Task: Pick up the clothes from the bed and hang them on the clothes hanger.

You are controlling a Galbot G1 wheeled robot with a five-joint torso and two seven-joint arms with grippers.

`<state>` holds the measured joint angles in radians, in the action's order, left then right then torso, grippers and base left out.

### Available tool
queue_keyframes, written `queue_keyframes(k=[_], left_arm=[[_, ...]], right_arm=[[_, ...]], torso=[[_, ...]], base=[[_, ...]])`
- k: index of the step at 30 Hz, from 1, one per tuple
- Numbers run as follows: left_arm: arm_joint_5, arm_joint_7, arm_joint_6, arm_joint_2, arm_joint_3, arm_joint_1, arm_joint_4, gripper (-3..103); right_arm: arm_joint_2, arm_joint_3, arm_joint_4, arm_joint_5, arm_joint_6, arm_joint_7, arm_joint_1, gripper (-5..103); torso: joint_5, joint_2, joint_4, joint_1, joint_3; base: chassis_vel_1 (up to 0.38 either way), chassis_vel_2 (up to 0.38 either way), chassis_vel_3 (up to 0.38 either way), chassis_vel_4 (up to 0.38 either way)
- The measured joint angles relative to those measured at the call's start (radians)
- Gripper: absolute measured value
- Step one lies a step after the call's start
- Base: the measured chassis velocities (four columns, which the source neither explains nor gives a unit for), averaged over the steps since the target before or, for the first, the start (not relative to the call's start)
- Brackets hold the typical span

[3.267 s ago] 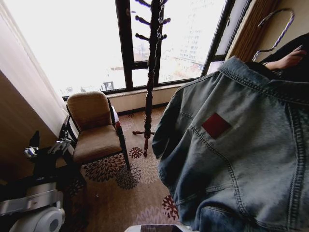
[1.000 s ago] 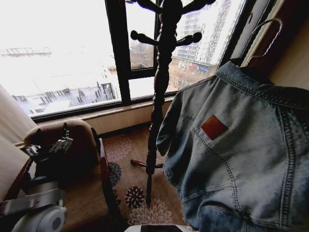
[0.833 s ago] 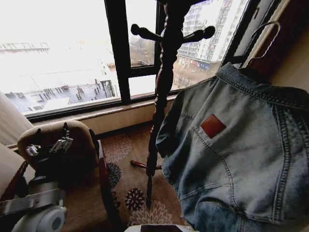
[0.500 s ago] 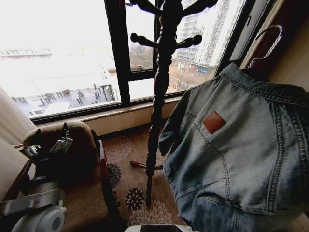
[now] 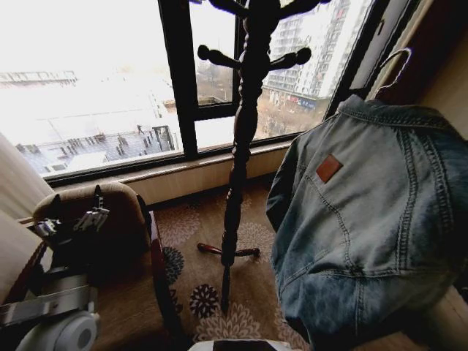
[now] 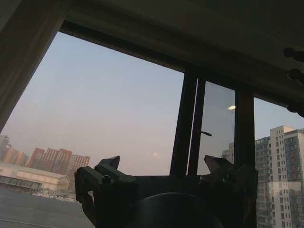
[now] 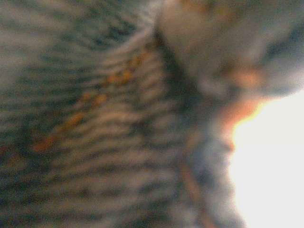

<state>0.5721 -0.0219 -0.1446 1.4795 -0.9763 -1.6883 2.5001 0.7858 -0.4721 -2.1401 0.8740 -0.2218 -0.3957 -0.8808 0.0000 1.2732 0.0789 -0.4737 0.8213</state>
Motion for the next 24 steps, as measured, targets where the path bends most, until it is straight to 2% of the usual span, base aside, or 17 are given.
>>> queue_keyframes(k=[8, 12, 16, 24], left_arm=[[-0.003, -0.001, -0.002, 0.002, 0.004, 0.007, 0.0, 100], [-0.009, -0.002, -0.004, 0.003, 0.01, 0.009, 0.0, 100], [-0.014, -0.004, -0.006, 0.007, 0.018, 0.013, 0.0, 100], [-0.016, -0.006, -0.012, 0.009, 0.018, 0.015, 0.0, 100]], right_arm=[[0.002, 0.084, 0.036, 0.058, 0.024, 0.0, 0.082, 21], [-0.004, 0.117, 0.056, 0.06, 0.031, -0.001, 0.124, 21], [-0.013, 0.195, 0.094, 0.06, 0.046, -0.015, 0.215, 21], [-0.003, 0.275, 0.112, 0.053, 0.047, -0.016, 0.265, 21]], torso=[[-0.0002, 0.0, -0.0003, 0.0, 0.0], [-0.0001, 0.0, -0.0002, 0.0, 0.0], [-0.0001, 0.0, -0.0001, 0.0, 0.0], [-0.0001, 0.0, -0.0002, 0.0, 0.0]], base=[[0.0, 0.0, 0.0, 0.0], [0.0, 0.0, 0.0, 0.0], [0.0, 0.0, 0.0, 0.0], [0.0, 0.0, 0.0, 0.0]])
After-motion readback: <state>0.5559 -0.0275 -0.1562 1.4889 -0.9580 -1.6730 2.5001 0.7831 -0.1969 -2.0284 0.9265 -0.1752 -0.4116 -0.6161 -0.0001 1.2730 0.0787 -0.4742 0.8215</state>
